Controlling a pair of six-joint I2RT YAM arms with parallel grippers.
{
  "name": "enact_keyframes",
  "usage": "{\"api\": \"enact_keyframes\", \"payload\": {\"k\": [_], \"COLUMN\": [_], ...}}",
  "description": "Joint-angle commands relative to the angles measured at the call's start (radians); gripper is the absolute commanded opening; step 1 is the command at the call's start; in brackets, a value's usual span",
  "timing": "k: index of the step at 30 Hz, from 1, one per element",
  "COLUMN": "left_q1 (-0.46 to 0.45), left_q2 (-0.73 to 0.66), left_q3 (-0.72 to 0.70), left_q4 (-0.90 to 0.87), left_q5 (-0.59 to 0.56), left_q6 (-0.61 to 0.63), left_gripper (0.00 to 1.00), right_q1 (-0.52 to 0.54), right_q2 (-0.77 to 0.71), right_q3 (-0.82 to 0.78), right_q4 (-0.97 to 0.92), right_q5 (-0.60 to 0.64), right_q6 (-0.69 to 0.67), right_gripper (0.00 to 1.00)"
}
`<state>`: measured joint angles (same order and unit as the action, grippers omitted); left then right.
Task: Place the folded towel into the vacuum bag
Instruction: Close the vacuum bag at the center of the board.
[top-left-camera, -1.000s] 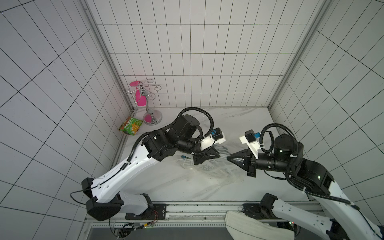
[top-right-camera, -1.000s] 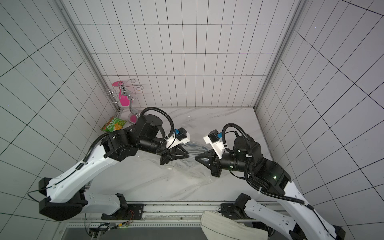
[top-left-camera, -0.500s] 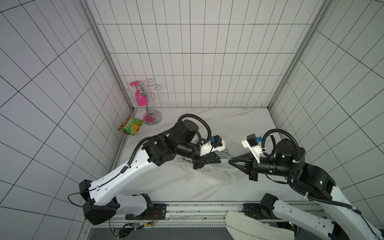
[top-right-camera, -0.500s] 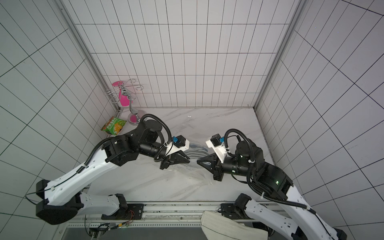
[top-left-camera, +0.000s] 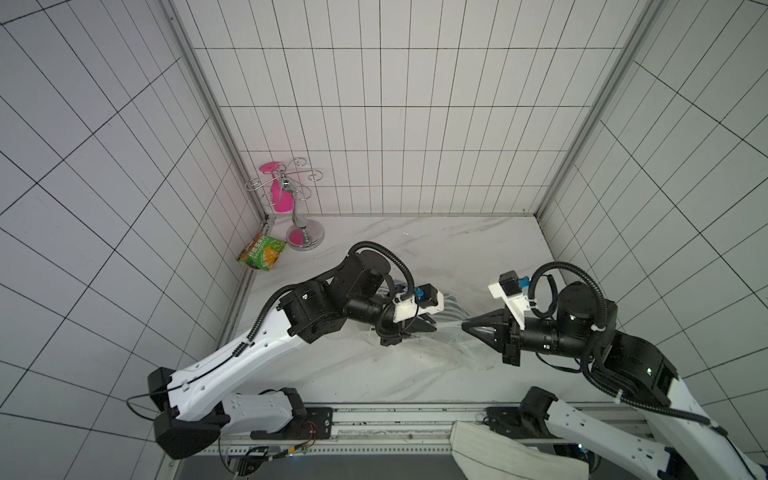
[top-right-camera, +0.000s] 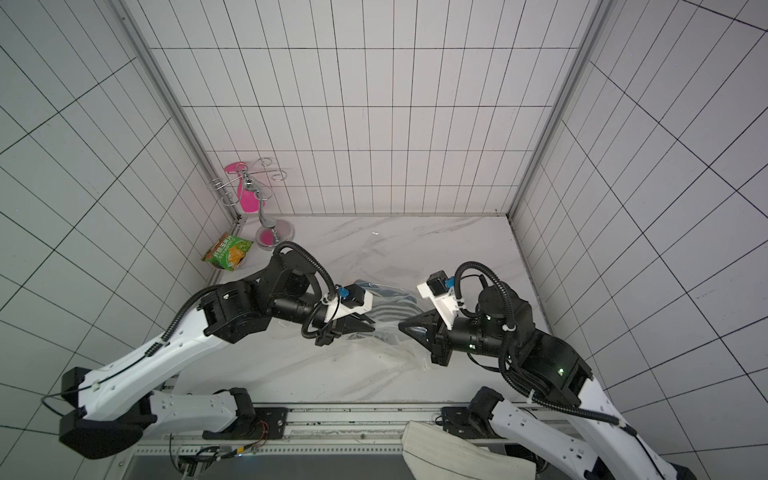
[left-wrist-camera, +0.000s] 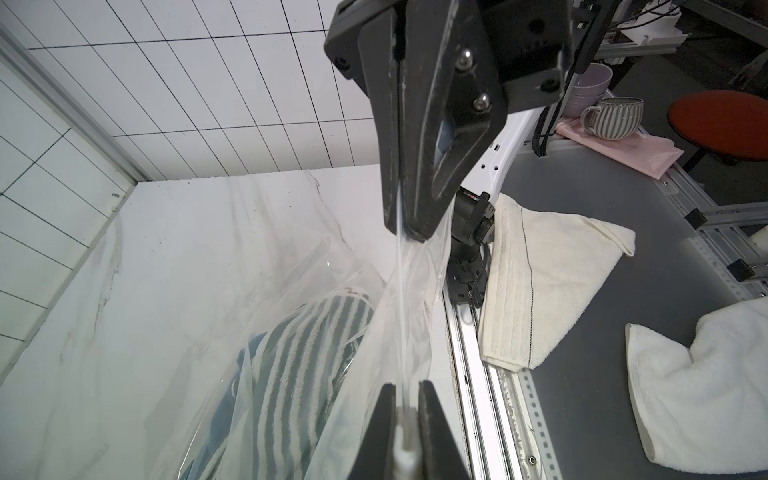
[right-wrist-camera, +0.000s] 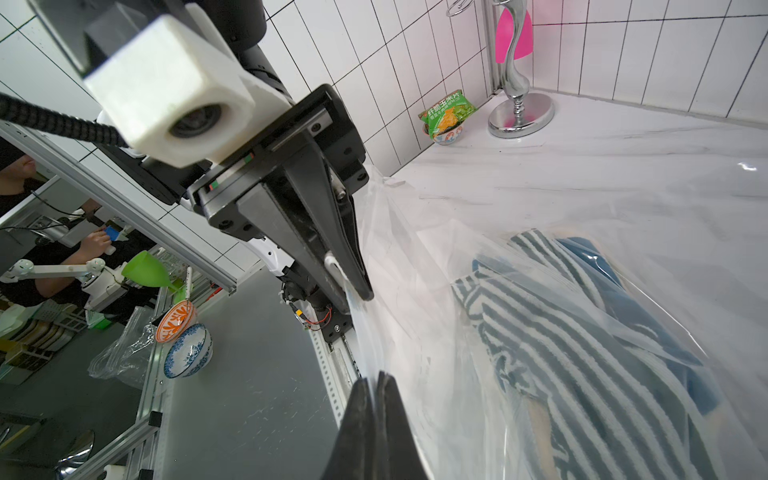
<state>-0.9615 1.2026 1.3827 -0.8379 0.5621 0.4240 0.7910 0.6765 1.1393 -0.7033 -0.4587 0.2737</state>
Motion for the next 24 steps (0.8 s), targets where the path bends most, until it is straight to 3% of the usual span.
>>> {"api": "enact_keyframes", "payload": {"k": [1, 11, 24], "left_q1": [0.015, 0.033, 0.038], "left_q2": [0.012, -0.016, -0.052], "left_q3": [-0.062, -0.118, -0.079], "left_q4": [-0.279, -0.301, -0.362], "left_q5": [-0.099, -0.164, -0.204], "left_q6": [0.014, -0.015, -0.017], "left_gripper": [0.00, 0.00, 0.00], "right_q1": [-0.027, -0.029, -0.032], "right_q2": [-0.067, -0.074, -0.077], "right_q3": [0.042, 0.052, 0.116], "right_q4": [0.102, 0.094, 0.057], "right_q5": [0.057, 0.089, 0.144], "right_q6": [0.013, 0.009, -0.009], "right_gripper": [0.00, 0.00, 0.00]}}
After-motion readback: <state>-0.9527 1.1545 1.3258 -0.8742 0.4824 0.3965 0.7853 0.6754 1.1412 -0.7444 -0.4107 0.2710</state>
